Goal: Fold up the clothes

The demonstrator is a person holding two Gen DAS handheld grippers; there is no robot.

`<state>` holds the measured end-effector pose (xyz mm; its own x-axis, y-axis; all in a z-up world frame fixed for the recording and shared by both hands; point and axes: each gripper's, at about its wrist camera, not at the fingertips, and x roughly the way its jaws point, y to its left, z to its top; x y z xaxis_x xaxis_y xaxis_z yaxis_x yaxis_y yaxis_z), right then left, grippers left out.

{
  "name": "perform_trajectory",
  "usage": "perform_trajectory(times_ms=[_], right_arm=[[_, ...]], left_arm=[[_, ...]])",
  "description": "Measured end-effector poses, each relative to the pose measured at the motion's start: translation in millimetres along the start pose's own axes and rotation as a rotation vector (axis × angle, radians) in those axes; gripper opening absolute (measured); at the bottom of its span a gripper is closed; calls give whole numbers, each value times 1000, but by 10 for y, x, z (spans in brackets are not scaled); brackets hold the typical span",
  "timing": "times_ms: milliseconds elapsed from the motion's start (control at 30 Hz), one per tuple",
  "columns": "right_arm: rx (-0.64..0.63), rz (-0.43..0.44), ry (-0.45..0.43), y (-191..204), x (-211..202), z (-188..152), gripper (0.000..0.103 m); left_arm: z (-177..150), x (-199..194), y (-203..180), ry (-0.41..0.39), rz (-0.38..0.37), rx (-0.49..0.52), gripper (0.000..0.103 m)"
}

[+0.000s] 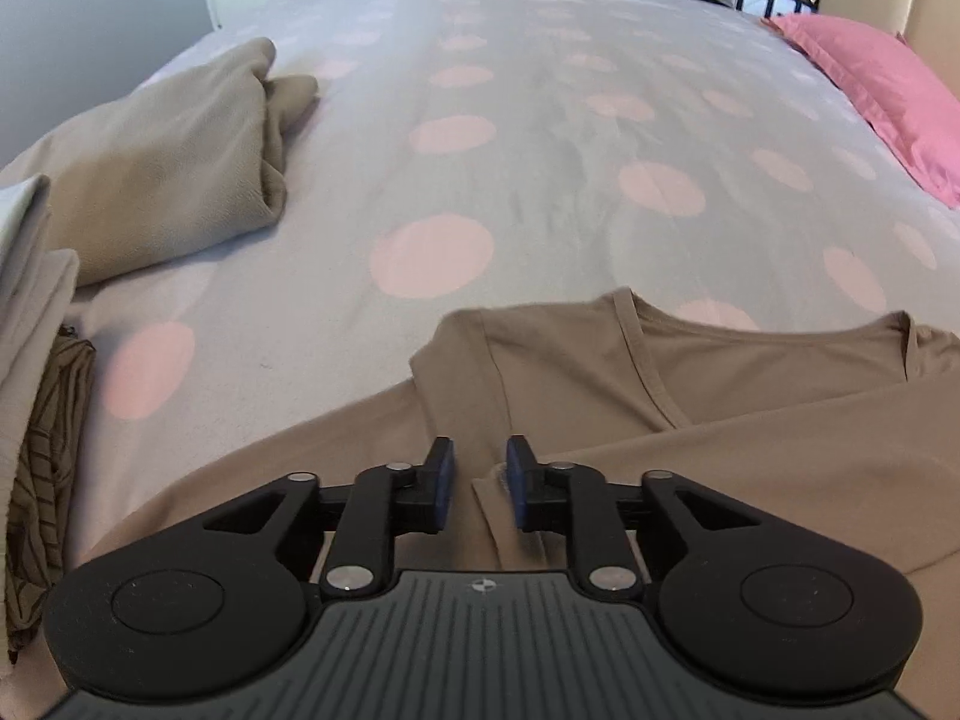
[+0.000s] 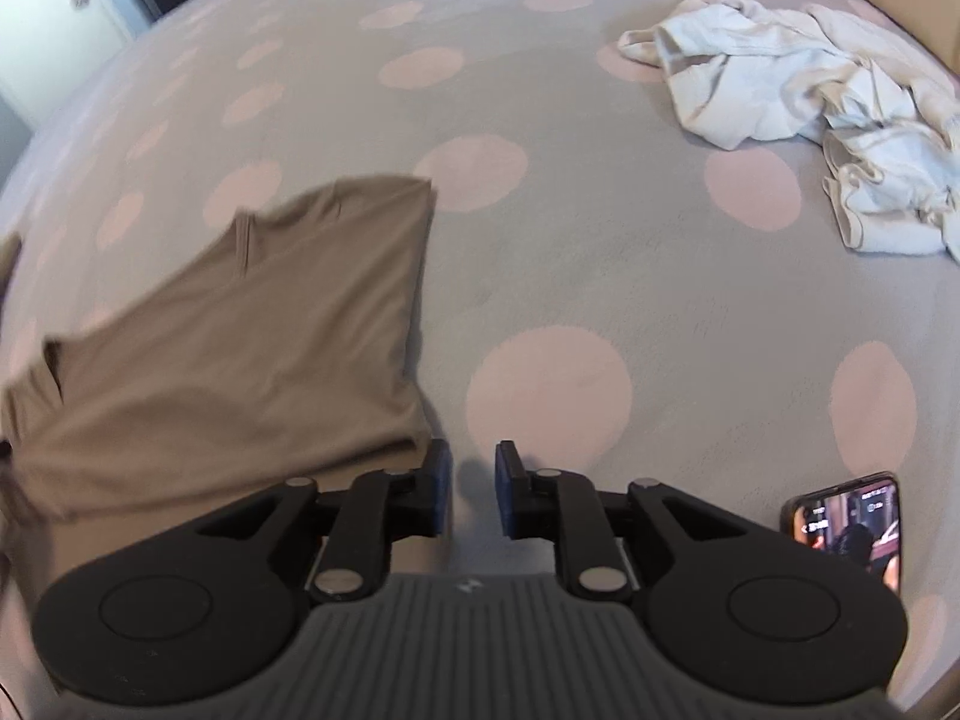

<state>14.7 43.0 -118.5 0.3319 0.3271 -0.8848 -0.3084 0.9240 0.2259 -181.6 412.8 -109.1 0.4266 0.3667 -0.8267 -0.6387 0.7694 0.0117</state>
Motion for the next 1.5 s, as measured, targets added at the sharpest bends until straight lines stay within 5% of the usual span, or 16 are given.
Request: perform_trajectory(times_ms=[300,333,400,567,1067,1500], right_arm=[[95,80,42,2,224,106,31],[101,95,57,2,245,100,29],[74,88,68,38,273,82,7],[11,28,62,79,304,44,7],[-41,7,35,338,70,32,26],[-152,79,-27,640,-179,-110,34]], left_arm=[[1,-172,21,12,-40,-40,25],[-3,-171,14,16,-38,-34,25],[-11,-171,4,23,-34,-24,25],[6,-229,92,19,-6,-39,25],[-240,-547,981,65,234,-128,32],[-552,-241,1218,122,426,42,34]])
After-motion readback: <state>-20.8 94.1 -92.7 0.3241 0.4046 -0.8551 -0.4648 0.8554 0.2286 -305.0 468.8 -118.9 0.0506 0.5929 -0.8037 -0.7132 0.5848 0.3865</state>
